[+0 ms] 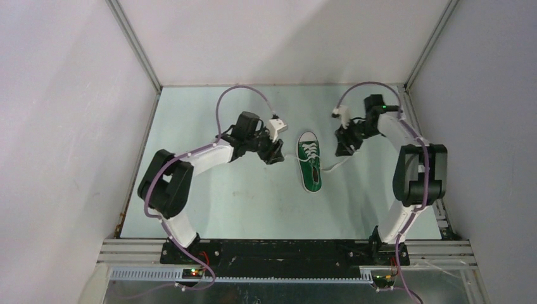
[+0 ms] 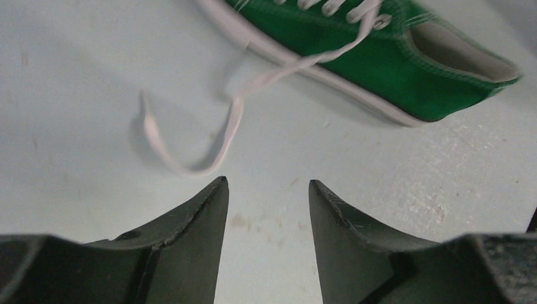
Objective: Tie the shoes
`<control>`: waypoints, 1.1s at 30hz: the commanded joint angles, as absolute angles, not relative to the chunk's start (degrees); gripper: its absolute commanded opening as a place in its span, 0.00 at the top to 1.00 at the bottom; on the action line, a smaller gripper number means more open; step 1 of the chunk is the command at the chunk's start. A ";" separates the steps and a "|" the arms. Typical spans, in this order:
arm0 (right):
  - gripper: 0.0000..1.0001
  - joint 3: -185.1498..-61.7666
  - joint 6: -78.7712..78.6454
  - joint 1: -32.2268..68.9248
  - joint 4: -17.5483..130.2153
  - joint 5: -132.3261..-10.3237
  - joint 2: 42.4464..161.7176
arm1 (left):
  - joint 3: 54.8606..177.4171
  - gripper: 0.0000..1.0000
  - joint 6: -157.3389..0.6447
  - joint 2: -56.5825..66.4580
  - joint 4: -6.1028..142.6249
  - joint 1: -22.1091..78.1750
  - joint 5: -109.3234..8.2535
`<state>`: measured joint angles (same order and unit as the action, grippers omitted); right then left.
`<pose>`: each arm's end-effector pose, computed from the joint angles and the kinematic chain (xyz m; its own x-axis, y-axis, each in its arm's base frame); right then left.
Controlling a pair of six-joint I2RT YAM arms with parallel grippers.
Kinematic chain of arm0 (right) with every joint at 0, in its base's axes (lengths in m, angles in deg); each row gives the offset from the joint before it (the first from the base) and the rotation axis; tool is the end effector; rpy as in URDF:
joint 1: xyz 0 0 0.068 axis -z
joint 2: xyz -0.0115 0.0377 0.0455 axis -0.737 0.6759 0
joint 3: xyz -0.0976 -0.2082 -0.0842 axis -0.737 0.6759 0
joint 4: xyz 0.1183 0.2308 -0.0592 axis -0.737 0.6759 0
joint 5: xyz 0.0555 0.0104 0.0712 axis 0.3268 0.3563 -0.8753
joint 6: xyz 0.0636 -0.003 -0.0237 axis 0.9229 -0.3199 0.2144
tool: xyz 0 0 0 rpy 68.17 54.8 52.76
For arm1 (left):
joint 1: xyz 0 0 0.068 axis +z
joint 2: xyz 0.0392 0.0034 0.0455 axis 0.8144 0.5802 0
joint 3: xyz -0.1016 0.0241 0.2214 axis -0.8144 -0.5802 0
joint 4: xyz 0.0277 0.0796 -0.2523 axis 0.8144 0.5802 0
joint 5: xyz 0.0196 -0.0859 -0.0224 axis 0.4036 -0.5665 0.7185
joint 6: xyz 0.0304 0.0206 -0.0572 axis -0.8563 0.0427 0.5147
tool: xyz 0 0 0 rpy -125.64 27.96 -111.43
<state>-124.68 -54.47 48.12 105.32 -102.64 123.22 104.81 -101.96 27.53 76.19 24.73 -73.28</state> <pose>0.3519 0.0305 0.1780 -0.5371 -0.5682 -0.6234 -0.8172 0.5337 0.2177 0.3126 -0.2115 0.1607 -0.4215 0.4474 -0.7888 0.8598 0.4735 -0.1909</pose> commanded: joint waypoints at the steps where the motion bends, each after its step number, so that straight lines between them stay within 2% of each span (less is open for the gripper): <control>1: 0.44 -127.47 -55.50 40.36 105.46 -107.62 127.66 | 110.08 0.43 -109.46 31.92 65.49 19.94 -78.79; 6: 0.43 -131.45 -54.26 38.92 107.06 -111.39 133.19 | 112.71 0.45 -105.43 36.63 59.28 17.31 -83.97; 15: 0.42 -135.24 -56.34 38.57 111.90 -112.80 137.34 | 114.30 0.48 -103.28 41.83 56.78 15.90 -84.08; 23: 0.51 -138.35 -55.33 36.70 114.46 -113.39 140.88 | 116.94 0.60 -100.68 44.21 58.58 15.23 -80.48; 25: 0.56 -138.35 -55.46 36.67 114.87 -113.35 141.14 | 117.59 0.66 -100.49 44.54 59.41 15.17 -79.76; 29: 0.74 -138.87 -56.38 36.79 117.11 -113.95 141.84 | 118.48 0.83 -101.01 44.84 61.49 15.16 -80.46; 30: 0.82 -139.16 -56.50 36.95 118.04 -114.13 141.89 | 118.74 0.89 -101.75 44.80 62.02 15.16 -80.53; 33: 0.92 -139.66 -55.65 38.26 118.79 -115.22 141.42 | 118.77 0.98 -103.38 44.09 64.74 15.22 -80.14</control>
<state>-137.23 -55.50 37.21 116.29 -112.41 141.25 116.76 -101.15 44.73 62.16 15.64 -80.58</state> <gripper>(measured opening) 0.108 0.052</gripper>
